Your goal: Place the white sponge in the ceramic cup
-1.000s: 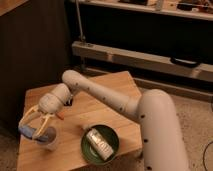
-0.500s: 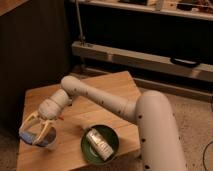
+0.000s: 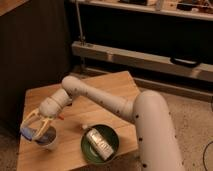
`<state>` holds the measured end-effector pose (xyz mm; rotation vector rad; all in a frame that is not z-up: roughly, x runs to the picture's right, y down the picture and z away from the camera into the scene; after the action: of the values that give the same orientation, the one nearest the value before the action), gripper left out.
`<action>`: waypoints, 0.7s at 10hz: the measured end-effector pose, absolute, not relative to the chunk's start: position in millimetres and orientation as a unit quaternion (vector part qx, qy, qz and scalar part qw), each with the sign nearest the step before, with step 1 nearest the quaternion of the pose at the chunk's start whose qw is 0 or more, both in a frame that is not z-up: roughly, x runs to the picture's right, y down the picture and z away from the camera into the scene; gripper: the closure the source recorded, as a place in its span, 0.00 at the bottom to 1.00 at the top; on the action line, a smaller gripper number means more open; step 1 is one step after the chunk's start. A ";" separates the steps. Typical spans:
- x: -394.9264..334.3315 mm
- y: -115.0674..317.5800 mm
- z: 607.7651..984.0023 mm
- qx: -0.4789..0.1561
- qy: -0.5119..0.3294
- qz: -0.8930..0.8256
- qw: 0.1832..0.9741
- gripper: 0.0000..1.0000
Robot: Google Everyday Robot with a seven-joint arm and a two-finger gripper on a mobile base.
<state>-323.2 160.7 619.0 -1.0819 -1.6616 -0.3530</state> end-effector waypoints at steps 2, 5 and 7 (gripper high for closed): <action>-315.1 160.8 632.0 -0.462 -0.691 -0.171 0.529 0.73; -288.5 149.0 646.5 -0.481 -0.690 -0.172 0.513 0.41; -270.5 139.9 655.1 -0.494 -0.689 -0.155 0.506 0.22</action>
<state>-270.5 139.9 655.1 -1.1925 -1.6620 -0.3742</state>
